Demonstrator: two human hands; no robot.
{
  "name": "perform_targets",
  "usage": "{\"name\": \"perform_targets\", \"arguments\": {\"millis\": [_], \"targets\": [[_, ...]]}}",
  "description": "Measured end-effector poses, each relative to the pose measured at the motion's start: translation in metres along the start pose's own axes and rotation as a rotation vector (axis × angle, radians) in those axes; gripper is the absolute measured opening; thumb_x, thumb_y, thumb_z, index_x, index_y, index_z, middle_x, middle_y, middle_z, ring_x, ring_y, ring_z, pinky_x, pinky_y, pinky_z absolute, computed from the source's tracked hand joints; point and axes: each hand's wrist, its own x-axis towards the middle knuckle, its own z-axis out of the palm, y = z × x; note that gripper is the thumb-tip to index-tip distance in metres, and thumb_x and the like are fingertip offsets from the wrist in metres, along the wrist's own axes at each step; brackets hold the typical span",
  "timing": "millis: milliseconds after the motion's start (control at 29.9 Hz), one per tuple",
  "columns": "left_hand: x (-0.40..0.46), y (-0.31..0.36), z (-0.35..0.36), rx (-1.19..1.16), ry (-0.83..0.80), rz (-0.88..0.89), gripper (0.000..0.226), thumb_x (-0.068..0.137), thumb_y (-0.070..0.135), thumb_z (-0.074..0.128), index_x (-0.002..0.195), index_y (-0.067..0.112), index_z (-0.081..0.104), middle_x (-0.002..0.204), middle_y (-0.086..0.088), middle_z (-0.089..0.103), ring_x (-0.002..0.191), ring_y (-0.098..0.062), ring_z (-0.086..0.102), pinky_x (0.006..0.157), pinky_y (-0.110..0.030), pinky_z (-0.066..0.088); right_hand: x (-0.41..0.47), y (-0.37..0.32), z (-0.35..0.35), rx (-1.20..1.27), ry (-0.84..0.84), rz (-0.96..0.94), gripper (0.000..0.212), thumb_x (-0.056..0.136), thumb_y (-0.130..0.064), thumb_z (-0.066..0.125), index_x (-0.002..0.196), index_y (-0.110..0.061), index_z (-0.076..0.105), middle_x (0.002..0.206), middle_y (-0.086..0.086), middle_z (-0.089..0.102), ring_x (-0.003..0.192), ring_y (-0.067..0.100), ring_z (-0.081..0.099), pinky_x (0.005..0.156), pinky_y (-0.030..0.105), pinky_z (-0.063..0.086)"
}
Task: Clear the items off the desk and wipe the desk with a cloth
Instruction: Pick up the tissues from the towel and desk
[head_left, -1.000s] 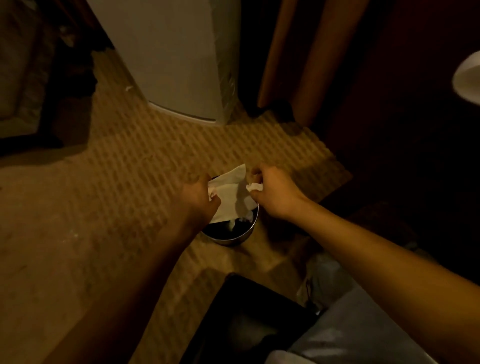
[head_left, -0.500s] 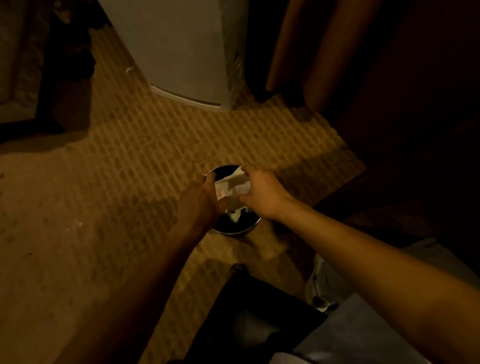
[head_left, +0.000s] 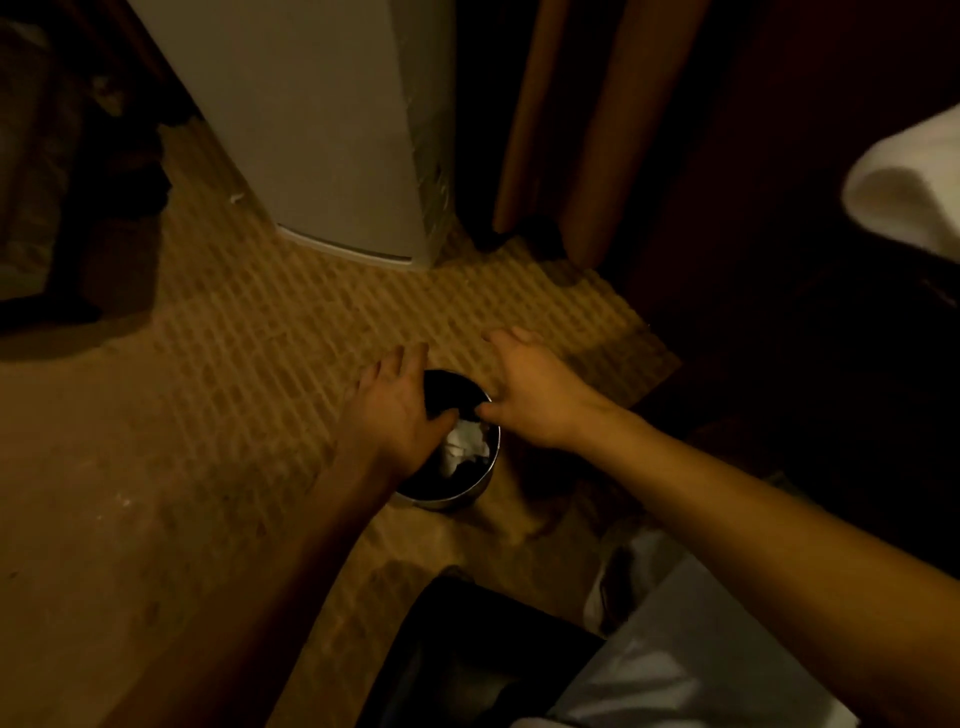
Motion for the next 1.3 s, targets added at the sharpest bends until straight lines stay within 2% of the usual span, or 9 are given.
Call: {"name": "perform_targets", "arguments": {"millis": [67,134,367,568,668,835,969,1169,1302], "targets": [[0.001,0.018,-0.019,-0.015,0.040,0.052,0.080,0.084,0.048,0.060,0.148,0.018,0.023,0.150,-0.010,0.033,0.133,-0.031,0.035,0.105,-0.044,0.035,-0.009,-0.004,-0.022,-0.020,0.045,-0.013,0.067,0.078,-0.026,0.074,0.133,-0.005,0.042,0.133,0.011,0.044,0.126,0.027,0.039,0.103,0.033,0.037],[0.002,0.037,-0.037,-0.023,0.115,0.108,0.080,0.081,0.048,0.063,0.146,0.018,0.028,0.145,-0.010,0.040,0.128,-0.031,0.040,0.103,-0.046,0.038,-0.017,-0.009,-0.043,-0.037,0.091,-0.022,0.069,0.079,-0.027,0.073,0.135,-0.006,0.040,0.135,0.011,0.042,0.128,0.027,0.037,0.103,0.031,0.034],[-0.001,0.106,-0.099,0.030,0.289,0.291,0.078,0.079,0.046,0.066,0.144,0.017,0.033,0.137,-0.009,0.047,0.122,-0.031,0.045,0.097,-0.046,0.041,-0.069,-0.026,-0.122,-0.123,0.339,-0.078,0.075,0.079,-0.032,0.073,0.141,-0.011,0.036,0.136,0.007,0.043,0.125,0.025,0.040,0.103,0.037,0.040],[-0.016,0.176,-0.142,0.003,0.374,0.446,0.074,0.081,0.048,0.061,0.144,0.020,0.034,0.136,-0.008,0.047,0.121,-0.029,0.046,0.096,-0.045,0.041,-0.138,-0.022,-0.183,-0.098,0.537,-0.046,0.070,0.082,-0.029,0.073,0.142,-0.018,0.037,0.138,0.001,0.044,0.125,0.018,0.042,0.098,0.025,0.040],[-0.027,0.225,-0.151,-0.011,0.402,0.559,0.073,0.082,0.046,0.063,0.143,0.020,0.035,0.138,-0.007,0.046,0.123,-0.028,0.045,0.097,-0.045,0.040,-0.179,-0.005,-0.209,-0.107,0.615,0.025,0.070,0.084,-0.032,0.071,0.144,-0.021,0.035,0.144,-0.002,0.040,0.129,0.015,0.039,0.093,0.016,0.032],[-0.043,0.306,-0.143,-0.031,0.378,0.699,0.076,0.084,0.049,0.063,0.146,0.022,0.029,0.145,-0.003,0.040,0.130,-0.024,0.040,0.103,-0.041,0.036,-0.245,0.033,-0.239,-0.154,0.702,0.177,0.073,0.087,-0.037,0.068,0.146,-0.021,0.029,0.150,-0.002,0.034,0.135,0.016,0.034,0.102,0.021,0.029],[-0.062,0.374,-0.131,-0.047,0.355,0.807,0.079,0.084,0.050,0.062,0.147,0.023,0.025,0.145,-0.002,0.040,0.129,-0.023,0.042,0.103,-0.039,0.036,-0.308,0.064,-0.256,-0.147,0.769,0.323,0.076,0.086,-0.036,0.069,0.148,-0.022,0.026,0.152,-0.002,0.031,0.136,0.018,0.034,0.107,0.028,0.033],[-0.110,0.472,-0.103,-0.081,0.284,1.005,0.080,0.085,0.051,0.060,0.149,0.024,0.021,0.151,-0.001,0.035,0.133,-0.022,0.039,0.106,-0.036,0.036,-0.409,0.109,-0.265,-0.144,0.905,0.493,0.074,0.085,-0.032,0.070,0.146,-0.019,0.030,0.145,-0.001,0.037,0.131,0.016,0.037,0.101,0.025,0.036],[-0.148,0.527,-0.079,-0.088,0.225,1.141,0.079,0.085,0.051,0.061,0.149,0.023,0.023,0.148,-0.001,0.038,0.131,-0.021,0.042,0.104,-0.037,0.039,-0.472,0.135,-0.261,-0.156,0.955,0.613,0.077,0.084,-0.034,0.070,0.147,-0.020,0.028,0.146,-0.002,0.036,0.133,0.016,0.034,0.104,0.026,0.035]]}}
